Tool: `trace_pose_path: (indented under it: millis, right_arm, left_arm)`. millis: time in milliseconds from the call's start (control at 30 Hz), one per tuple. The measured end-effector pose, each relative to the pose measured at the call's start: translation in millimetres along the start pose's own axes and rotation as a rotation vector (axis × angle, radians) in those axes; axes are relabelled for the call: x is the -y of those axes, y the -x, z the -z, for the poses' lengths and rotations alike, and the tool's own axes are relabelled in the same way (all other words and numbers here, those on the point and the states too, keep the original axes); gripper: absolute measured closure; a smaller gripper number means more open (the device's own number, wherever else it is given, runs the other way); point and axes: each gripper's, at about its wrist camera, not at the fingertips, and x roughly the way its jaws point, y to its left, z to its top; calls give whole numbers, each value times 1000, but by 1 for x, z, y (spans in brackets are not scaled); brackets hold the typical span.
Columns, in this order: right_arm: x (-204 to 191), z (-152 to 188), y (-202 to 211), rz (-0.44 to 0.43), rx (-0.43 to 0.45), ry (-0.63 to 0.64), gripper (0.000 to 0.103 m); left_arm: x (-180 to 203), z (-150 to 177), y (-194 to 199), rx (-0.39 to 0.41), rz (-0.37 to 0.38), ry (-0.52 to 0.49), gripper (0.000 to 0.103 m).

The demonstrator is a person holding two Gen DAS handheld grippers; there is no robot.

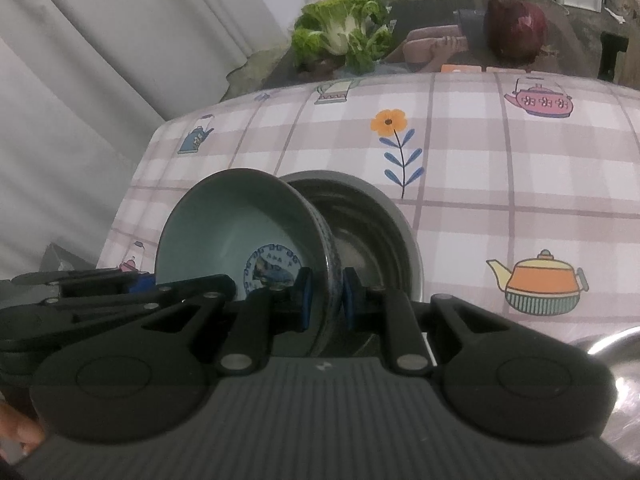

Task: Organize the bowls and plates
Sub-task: 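Lower the green bowl into the large steel bowl with both tools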

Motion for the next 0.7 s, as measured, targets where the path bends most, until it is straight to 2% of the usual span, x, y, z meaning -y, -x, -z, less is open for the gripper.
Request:
trace_pose_path:
  millis: [700]
  right_arm:
    - [6, 11, -19, 5, -59, -9, 87]
  left_arm:
    - [-2, 6, -12, -40, -11, -2, 81]
